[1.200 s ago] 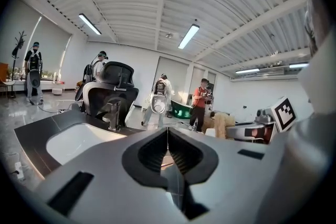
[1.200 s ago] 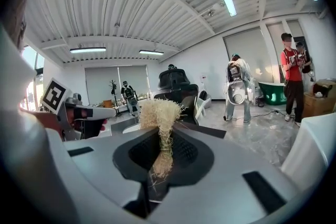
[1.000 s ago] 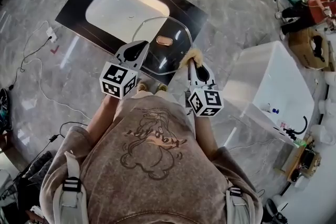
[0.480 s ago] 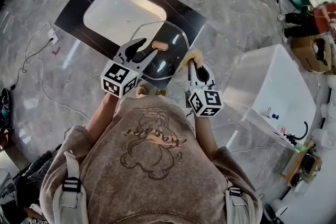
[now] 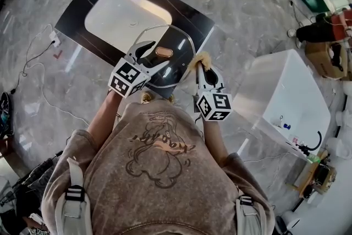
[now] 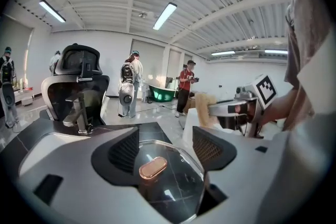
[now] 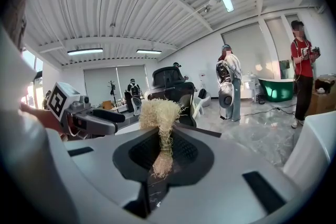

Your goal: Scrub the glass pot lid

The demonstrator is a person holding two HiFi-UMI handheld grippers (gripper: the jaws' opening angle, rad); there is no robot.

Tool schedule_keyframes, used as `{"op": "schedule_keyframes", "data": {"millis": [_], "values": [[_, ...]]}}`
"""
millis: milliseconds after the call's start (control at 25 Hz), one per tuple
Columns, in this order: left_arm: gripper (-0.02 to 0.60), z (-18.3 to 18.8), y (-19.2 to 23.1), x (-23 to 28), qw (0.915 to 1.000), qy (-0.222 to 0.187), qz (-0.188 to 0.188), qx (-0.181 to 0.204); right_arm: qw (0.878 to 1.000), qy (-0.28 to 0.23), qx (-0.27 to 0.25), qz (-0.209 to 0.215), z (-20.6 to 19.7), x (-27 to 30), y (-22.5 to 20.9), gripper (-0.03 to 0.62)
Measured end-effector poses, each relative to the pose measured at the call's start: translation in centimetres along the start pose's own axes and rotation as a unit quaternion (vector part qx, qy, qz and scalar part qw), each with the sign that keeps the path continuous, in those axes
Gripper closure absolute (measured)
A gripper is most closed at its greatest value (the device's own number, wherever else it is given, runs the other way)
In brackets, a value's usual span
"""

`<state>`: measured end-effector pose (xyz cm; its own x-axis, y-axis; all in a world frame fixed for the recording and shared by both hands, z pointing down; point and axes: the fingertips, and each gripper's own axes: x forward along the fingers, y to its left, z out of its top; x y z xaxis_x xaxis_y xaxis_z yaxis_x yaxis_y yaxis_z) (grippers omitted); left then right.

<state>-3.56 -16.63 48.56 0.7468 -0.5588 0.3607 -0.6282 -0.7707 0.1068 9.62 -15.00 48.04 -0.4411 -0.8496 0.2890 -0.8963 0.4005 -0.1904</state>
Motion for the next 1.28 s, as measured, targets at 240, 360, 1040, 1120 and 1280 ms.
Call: {"op": "schedule_keyframes", "data": {"millis": [240, 360, 1040, 1120, 1280], "values": [[0.265, -3.1, 1.0, 2.6, 0.9973, 0.056, -0.029, 0.037, 1.000, 0.004, 0.005, -0.005, -0.1, 0.6, -0.8, 0.548], [0.264, -5.4, 1.5, 4.4, 0.9942, 0.077, -0.051, 0.055, 1.000, 0.006, 0.007, -0.007, -0.4, 1.0, -0.9, 0.548], [0.267, -13.1, 2.4, 10.2, 0.9715, 0.178, -0.115, 0.107, 0.999, 0.020, 0.016, -0.030, -1.4, 0.9, -2.4, 0.548], [0.268, -13.7, 2.4, 10.3, 0.9690, 0.189, -0.116, 0.108, 0.999, 0.021, 0.018, -0.032, -1.5, 0.7, -2.6, 0.548], [0.290, -13.8, 2.5, 10.7, 0.9686, 0.183, -0.120, 0.117, 0.999, 0.023, 0.020, -0.036, -1.7, 0.7, -3.0, 0.548]]}}
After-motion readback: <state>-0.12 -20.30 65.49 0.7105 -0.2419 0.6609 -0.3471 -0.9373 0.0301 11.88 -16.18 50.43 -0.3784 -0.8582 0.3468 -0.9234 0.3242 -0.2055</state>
